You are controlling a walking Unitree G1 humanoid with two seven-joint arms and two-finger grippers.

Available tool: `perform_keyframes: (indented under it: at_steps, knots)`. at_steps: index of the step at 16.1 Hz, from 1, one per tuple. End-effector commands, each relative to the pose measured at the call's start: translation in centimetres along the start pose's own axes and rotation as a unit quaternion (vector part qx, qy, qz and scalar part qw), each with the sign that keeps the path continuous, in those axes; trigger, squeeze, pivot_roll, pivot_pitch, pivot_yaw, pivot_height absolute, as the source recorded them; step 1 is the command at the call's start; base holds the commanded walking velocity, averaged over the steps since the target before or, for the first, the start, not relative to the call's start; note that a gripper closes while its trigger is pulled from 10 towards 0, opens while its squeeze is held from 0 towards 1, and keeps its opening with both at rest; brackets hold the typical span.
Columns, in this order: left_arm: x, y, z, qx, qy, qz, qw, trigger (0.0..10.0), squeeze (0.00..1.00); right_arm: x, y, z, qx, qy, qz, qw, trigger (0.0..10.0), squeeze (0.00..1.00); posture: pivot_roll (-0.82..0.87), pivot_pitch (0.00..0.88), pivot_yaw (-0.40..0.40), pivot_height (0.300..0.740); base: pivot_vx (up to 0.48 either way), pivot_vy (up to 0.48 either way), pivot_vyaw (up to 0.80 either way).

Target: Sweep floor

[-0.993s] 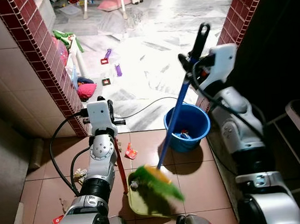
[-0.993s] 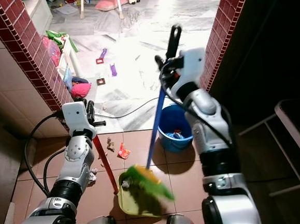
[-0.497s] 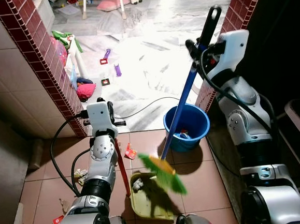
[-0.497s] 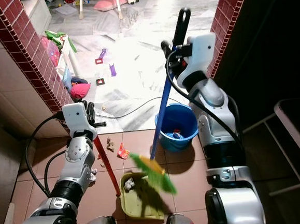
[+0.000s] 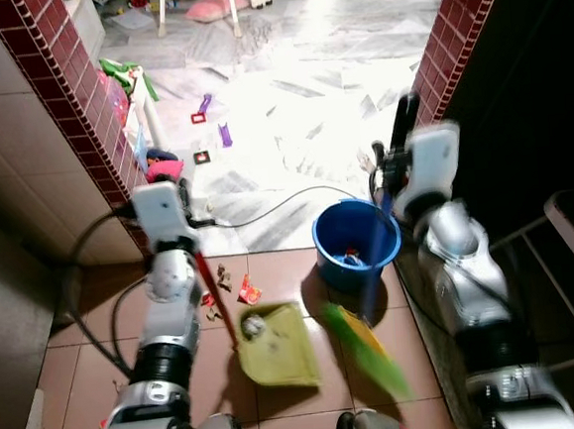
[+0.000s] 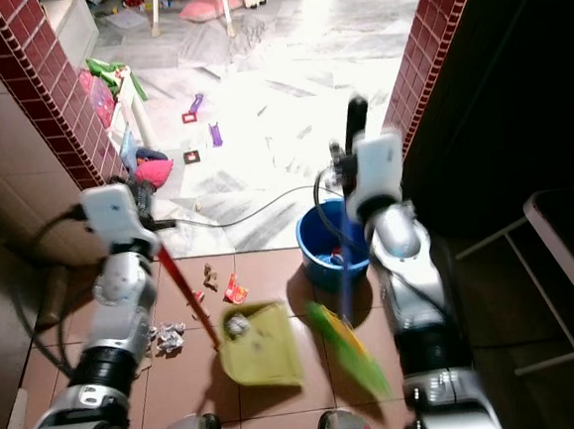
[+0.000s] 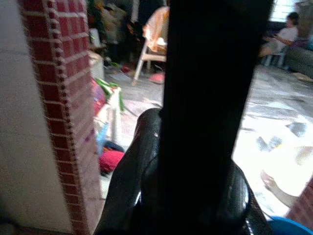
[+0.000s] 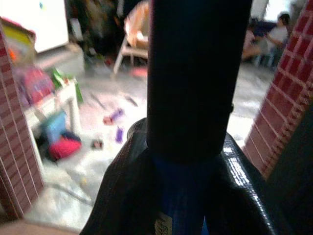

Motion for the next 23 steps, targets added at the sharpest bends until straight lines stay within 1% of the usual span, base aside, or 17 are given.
perform_keyframes:
  at_steps: [1,2,3,4,5,6,7,8,9,10,11,14,16,18,20,22,23]
  knots:
    - [-0.1,1.9,-0.5,0.035,0.0,-0.006,0.999,10.0,0.0,-0.3,-0.4,0.1,-0.008,-0.007,0.018,1.0,10.0,0.0,-0.07,0.02,-0.028,0.74,0.0,0.0,0.0]
    - [-0.5,3.0,-0.7,0.053,0.004,-0.012,0.999,10.0,0.0,-0.4,-2.6,0.7,-0.054,-0.017,0.017,0.998,10.0,0.0,-0.05,0.006,-0.018,0.74,0.0,0.0,0.0]
    - [-0.9,4.0,-0.9,0.066,0.01,-0.01,0.998,10.0,0.0,-0.3,-4.4,1.3,-0.088,-0.027,0.005,0.996,10.0,0.0,-0.05,0.004,-0.017,0.74,0.0,0.0,0.0]
    - [-1.2,4.9,-1.0,0.078,0.017,-0.008,0.997,10.0,0.0,0.0,-5.9,1.9,-0.117,-0.042,-0.01,0.992,10.0,0.0,-0.04,0.0,-0.01,0.74,0.0,0.0,0.0]
    - [-1.3,6.6,-1.1,0.107,0.017,-0.006,0.994,10.0,0.0,0.3,-7.2,2.5,-0.139,-0.049,-0.019,0.989,10.0,0.0,-0.04,0.0,0.001,0.74,0.0,0.0,0.0]
    - [-1.3,7.3,-1.2,0.118,0.02,-0.005,0.993,10.0,0.0,0.4,-7.4,2.6,-0.143,-0.054,-0.016,0.988,10.0,0.0,-0.04,0.0,0.001,0.74,0.0,0.0,0.0]
    - [-1.4,8.7,-1.4,0.138,0.027,-0.002,0.99,10.0,0.0,0.6,-8.0,2.9,-0.152,-0.062,-0.015,0.986,10.0,0.0,-0.04,0.0,0.003,0.74,0.0,0.0,0.0]
    - [-1.3,11.3,-1.8,0.175,0.033,0.002,0.984,10.0,0.0,0.6,-8.6,3.2,-0.167,-0.07,-0.031,0.983,10.0,0.0,-0.04,0.0,0.003,0.74,0.0,0.0,0.0]
    - [-1.3,12.3,-2.0,0.189,0.035,0.002,0.981,10.0,0.0,0.4,-8.7,3.1,-0.168,-0.066,-0.031,0.983,10.0,0.0,-0.04,0.0,-0.001,0.74,0.0,0.0,0.0]
    - [-1.2,13.6,-2.1,0.208,0.033,-0.006,0.978,10.0,0.0,0.2,-8.8,3.0,-0.164,-0.061,-0.029,0.984,10.0,0.0,-0.04,0.0,-0.001,0.74,0.0,0.0,0.0]
    - [-1.0,15.2,-2.2,0.234,0.033,-0.006,0.972,10.0,0.0,-0.2,-8.8,2.9,-0.163,-0.05,-0.028,0.985,10.0,0.0,-0.04,0.0,-0.002,0.74,0.0,0.0,0.0]
    - [-0.8,17.1,-2.5,0.256,0.036,0.016,0.966,10.0,0.0,-0.6,-8.9,2.8,-0.165,-0.043,-0.035,0.985,10.0,0.0,-0.04,0.0,-0.004,0.74,0.0,0.0,0.0]
    - [0.8,18.0,-3.0,0.265,0.02,0.035,0.964,10.0,0.0,-1.0,-9.4,2.7,-0.182,-0.036,-0.049,0.981,10.0,0.0,-0.04,0.0,-0.006,0.74,0.0,0.0,-0.66]
    - [2.0,18.0,-3.1,0.262,0.007,0.042,0.964,10.0,0.0,-1.2,-9.3,2.7,-0.179,-0.034,-0.046,0.982,10.0,0.0,-0.05,0.0,-0.005,0.74,0.0,0.0,-0.8]
    - [2.8,17.9,-3.2,0.261,0.004,0.048,0.964,10.0,0.0,-1.2,-9.1,2.6,-0.177,-0.032,-0.046,0.983,10.0,0.0,-0.06,0.0,-0.004,0.74,0.0,0.0,-0.8]
    - [3.1,18.1,-3.4,0.266,0.01,0.053,0.962,10.0,0.0,-1.2,-9.0,2.4,-0.177,-0.032,-0.047,0.983,10.0,0.0,-0.06,0.0,-0.005,0.74,0.0,0.0,-0.8]
    - [3.2,18.3,-3.6,0.272,0.02,0.047,0.961,10.0,0.0,-1.2,-8.8,2.2,-0.175,-0.031,-0.05,0.983,10.0,0.0,-0.07,0.0,0.0,0.74,0.0,0.0,-0.8]
Point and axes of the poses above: a point about 5 cm out from each wrist's last joint towards the gripper, its own z axis pointing back from the gripper into the wrist, its own y axis along the axis of the wrist's last joint, x = y × z, the point moved 2 cm from there along -z, pointing out of the wrist towards the gripper, and after that the axes turned 4 degrees about z, right-handed, at the moved point
